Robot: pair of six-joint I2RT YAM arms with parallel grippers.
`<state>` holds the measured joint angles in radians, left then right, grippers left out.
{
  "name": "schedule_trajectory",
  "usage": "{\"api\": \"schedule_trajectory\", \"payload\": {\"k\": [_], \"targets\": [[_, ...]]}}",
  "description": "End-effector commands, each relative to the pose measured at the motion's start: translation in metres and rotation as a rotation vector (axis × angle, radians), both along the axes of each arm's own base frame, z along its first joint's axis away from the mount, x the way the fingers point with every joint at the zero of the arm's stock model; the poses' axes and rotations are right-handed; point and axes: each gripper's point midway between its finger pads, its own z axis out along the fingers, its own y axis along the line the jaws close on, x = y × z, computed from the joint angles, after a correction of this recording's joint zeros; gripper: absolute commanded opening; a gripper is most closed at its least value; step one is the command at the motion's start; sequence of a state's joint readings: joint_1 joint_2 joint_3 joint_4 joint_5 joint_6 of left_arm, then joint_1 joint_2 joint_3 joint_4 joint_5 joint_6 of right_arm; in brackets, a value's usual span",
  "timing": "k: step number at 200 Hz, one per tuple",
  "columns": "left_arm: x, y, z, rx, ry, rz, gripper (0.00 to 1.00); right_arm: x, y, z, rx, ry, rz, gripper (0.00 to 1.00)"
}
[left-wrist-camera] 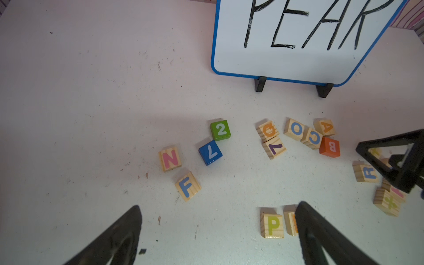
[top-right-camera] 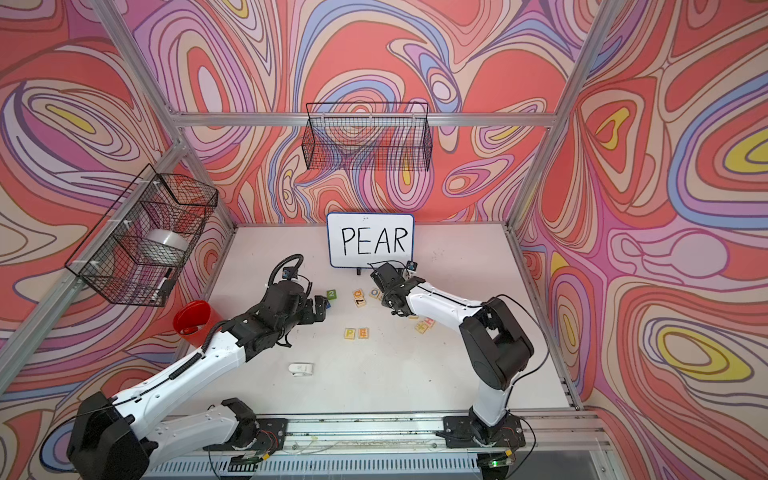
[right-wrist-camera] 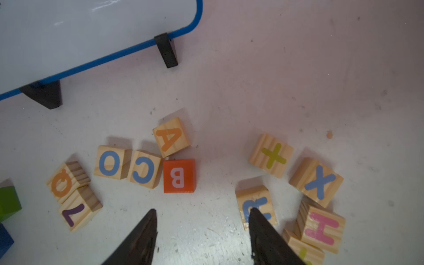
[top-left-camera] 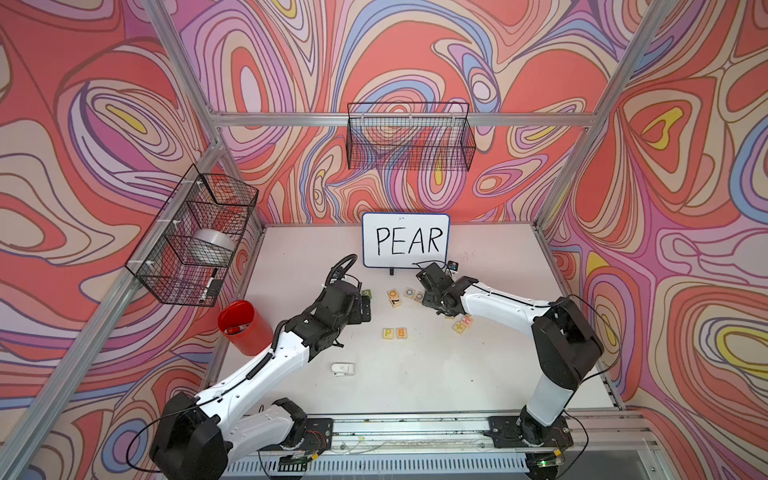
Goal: Spell the uppercase word “pear” with letter blocks
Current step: Pick up the letter block from the center of the board.
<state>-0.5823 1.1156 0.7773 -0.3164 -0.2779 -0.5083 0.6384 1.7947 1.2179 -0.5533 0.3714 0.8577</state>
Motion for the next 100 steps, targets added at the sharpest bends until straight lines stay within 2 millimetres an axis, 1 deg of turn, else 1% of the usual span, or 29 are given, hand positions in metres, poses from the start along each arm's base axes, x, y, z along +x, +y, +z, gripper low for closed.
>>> {"api": "schedule_trajectory", "payload": {"k": [1, 39, 67, 100], "targets": [[0.007, 0.002, 0.014, 0.007, -0.036, 0.022, 1.0, 0.022, 0.011, -0.004, -0.01, -0.008, 0.103, 0.65], [0.005, 0.007, 0.014, 0.016, -0.036, 0.038, 1.0, 0.043, 0.021, -0.014, -0.025, -0.012, 0.199, 0.63], [0.003, 0.01, 0.016, 0.019, -0.039, 0.047, 1.0, 0.052, 0.011, -0.021, -0.078, 0.0, 0.203, 0.6], [0.001, 0.014, 0.017, 0.031, -0.042, 0.056, 1.0, 0.057, 0.01, -0.026, -0.064, 0.003, 0.241, 0.59]]}}
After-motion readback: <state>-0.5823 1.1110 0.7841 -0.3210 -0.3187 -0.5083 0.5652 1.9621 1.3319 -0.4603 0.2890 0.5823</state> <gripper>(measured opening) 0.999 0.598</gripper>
